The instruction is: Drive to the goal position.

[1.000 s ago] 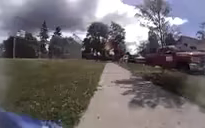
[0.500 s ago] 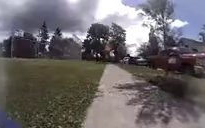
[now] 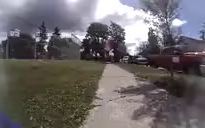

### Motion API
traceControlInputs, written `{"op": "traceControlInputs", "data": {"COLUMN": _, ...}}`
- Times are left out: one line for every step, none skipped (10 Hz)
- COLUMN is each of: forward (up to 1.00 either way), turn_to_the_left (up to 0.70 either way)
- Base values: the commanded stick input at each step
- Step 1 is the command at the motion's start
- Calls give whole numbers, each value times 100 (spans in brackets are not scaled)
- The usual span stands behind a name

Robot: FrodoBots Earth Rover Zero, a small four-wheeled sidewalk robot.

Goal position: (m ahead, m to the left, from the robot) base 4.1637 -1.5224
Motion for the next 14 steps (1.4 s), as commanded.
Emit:
{"op": "traceControlInputs", "data": {"forward": 70, "turn_to_the_left": -19}}
{"op": "traceControlInputs", "data": {"forward": 70, "turn_to_the_left": -24}}
{"op": "traceControlInputs", "data": {"forward": 70, "turn_to_the_left": -30}}
{"op": "traceControlInputs", "data": {"forward": 70, "turn_to_the_left": -35}}
{"op": "traceControlInputs", "data": {"forward": 70, "turn_to_the_left": -35}}
{"op": "traceControlInputs", "data": {"forward": 70, "turn_to_the_left": -21}}
{"op": "traceControlInputs", "data": {"forward": 70, "turn_to_the_left": 0}}
{"op": "traceControlInputs", "data": {"forward": 70, "turn_to_the_left": 0}}
{"op": "traceControlInputs", "data": {"forward": 70, "turn_to_the_left": 0}}
{"op": "traceControlInputs", "data": {"forward": 70, "turn_to_the_left": 0}}
{"op": "traceControlInputs", "data": {"forward": 70, "turn_to_the_left": 0}}
{"op": "traceControlInputs", "data": {"forward": 70, "turn_to_the_left": 0}}
{"op": "traceControlInputs", "data": {"forward": 70, "turn_to_the_left": 0}}
{"op": "traceControlInputs", "data": {"forward": 70, "turn_to_the_left": 0}}
